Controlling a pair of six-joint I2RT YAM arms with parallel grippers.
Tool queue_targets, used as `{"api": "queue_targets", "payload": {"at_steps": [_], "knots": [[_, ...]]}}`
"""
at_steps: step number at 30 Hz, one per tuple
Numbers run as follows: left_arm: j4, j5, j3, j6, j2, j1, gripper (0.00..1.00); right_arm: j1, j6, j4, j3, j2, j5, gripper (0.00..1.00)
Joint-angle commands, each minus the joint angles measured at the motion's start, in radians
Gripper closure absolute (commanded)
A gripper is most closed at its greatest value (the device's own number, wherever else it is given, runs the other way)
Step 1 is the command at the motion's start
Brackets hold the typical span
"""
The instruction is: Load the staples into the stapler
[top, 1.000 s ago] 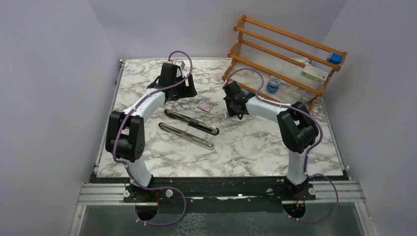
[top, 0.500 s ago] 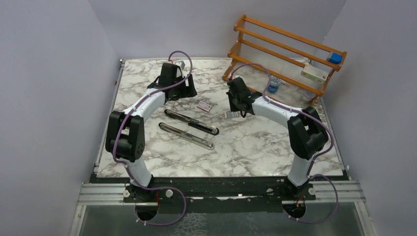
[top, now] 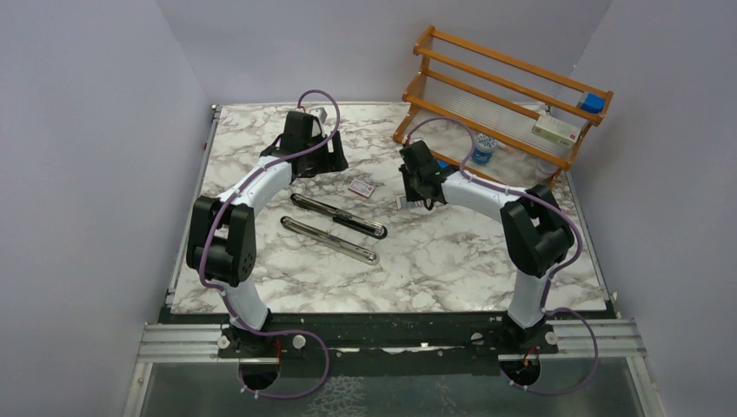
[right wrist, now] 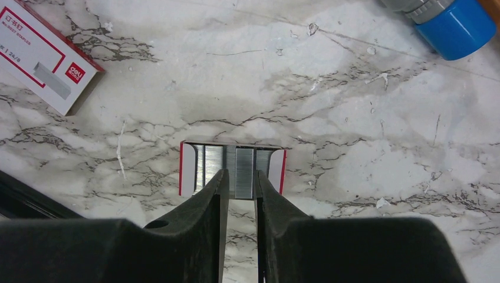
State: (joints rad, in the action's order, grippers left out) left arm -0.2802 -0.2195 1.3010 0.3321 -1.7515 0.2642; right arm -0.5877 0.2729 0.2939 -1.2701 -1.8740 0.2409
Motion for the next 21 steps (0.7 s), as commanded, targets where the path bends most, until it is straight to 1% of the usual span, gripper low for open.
{"api": "queue_targets", "payload": {"at_steps": [1, 8, 11, 21], "knots": [[-0.005, 0.006, 0.012, -0.01, -0.005, 0.005, 0.21, 0.014, 0.029, 0.004, 0.007, -0.029, -0.048, 0.74], [-0.006, 0.008, 0.012, -0.011, -0.005, 0.005, 0.21, 0.026, 0.049, -0.016, 0.024, -0.044, -0.087, 0.73], [-0.006, 0.01, 0.013, -0.011, -0.005, 0.004, 0.21, 0.029, 0.052, -0.011, 0.022, -0.053, -0.087, 0.71], [-0.006, 0.006, 0.012, -0.01, -0.008, 0.005, 0.21, 0.031, 0.046, 0.013, 0.019, -0.062, -0.04, 0.66]]}}
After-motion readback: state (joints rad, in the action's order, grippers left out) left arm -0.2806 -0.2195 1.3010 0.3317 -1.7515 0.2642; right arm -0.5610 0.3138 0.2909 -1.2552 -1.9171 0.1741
